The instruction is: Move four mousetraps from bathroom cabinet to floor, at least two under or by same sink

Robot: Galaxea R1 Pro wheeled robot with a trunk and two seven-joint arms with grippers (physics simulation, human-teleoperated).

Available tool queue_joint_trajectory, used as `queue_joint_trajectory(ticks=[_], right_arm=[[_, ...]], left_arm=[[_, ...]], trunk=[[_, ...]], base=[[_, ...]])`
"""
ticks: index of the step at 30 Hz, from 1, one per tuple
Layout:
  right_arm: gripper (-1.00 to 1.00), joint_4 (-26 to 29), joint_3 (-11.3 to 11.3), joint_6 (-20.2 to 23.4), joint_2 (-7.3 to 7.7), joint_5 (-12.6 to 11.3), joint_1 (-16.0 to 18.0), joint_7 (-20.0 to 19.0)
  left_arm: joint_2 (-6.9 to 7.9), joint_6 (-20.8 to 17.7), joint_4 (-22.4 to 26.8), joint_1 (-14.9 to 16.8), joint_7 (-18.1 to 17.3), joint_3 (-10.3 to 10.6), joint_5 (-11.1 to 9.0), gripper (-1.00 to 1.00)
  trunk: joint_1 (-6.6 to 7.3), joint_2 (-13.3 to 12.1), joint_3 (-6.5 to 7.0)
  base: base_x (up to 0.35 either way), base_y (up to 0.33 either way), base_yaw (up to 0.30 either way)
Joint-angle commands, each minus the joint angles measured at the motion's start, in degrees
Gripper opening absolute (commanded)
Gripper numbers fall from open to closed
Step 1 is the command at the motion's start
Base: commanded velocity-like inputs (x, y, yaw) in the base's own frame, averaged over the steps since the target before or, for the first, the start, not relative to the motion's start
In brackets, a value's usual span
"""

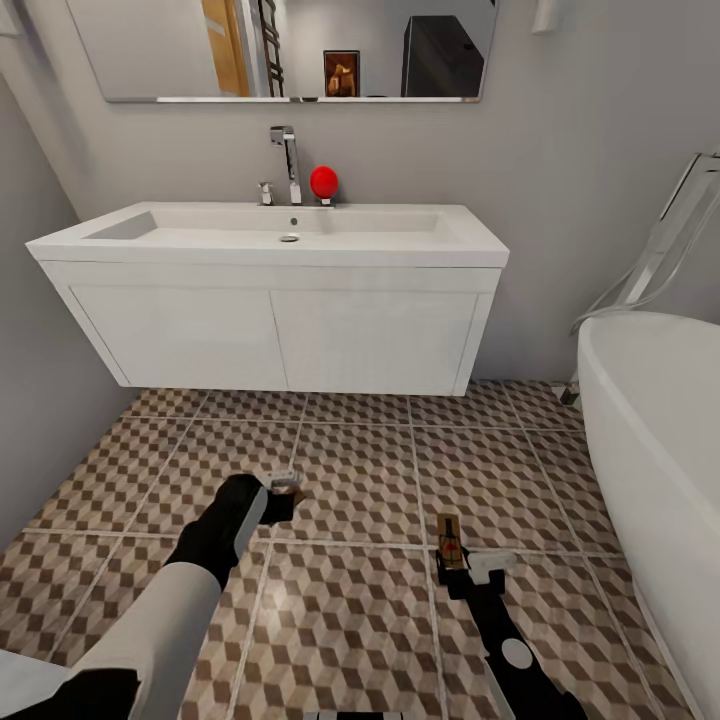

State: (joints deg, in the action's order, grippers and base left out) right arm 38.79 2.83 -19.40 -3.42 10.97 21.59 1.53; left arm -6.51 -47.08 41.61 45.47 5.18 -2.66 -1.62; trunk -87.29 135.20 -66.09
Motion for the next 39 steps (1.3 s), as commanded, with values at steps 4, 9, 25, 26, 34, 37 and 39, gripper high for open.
queue_joint_trajectory(ticks=[4,9,25,26,34,37,39], right_arm=[[-1.0,-0.03,0.28,0.03,-0.08,0.37,0.03,-0.05],[-1.0,0.02,0.37,4.17,-0.05,0.37,0.03,0.01],[-1.0,4.93,0.42,22.96,0.56,-0.19,7.17,-0.16],[-1.0,4.94,0.42,23.56,0.54,-0.2,7.59,-0.17],[-1.0,4.54,0.42,30.68,0.3,-0.44,12.65,-0.21],[-1.0,3.55,0.41,33.71,0.17,-0.49,14.63,-0.21],[-1.0,2.74,0.38,34.94,0.1,-0.5,15.88,-0.18]], left_arm=[[-0.06,0.43,-1.01,0.05,0.24,-0.17,-0.15,-1.0],[0.07,4.16,-4.01,0.06,0.19,-0.16,-0.16,-1.0],[0.18,10.85,-9.99,0.06,0.18,-0.15,-0.22,-1.0],[0.18,10.94,-10.02,0.06,0.18,-0.15,-0.22,-1.0],[0.26,11.42,-9.9,0.06,-0.02,-0.1,-0.22,-1.0],[0.27,11.46,-9.83,0.06,-0.12,-0.08,-0.24,-1.0],[0.27,11.47,-9.77,0.06,-0.15,-0.07,-0.24,-1.0]], trunk=[[0.01,0.02,-0.04],[0.01,0.02,-0.04],[0.01,0.02,-0.04],[0.01,0.02,-0.04],[0.01,0.02,-0.04],[0.01,0.02,-0.04],[0.01,0.02,-0.04]], base=[[0.0,0.0,0.0],[0.0,0.0,0.0],[0.0,0.0,0.0],[0.0,0.0,0.0],[0.0,0.0,0.0],[0.0,0.0,0.0],[0.0,0.0,0.0]])
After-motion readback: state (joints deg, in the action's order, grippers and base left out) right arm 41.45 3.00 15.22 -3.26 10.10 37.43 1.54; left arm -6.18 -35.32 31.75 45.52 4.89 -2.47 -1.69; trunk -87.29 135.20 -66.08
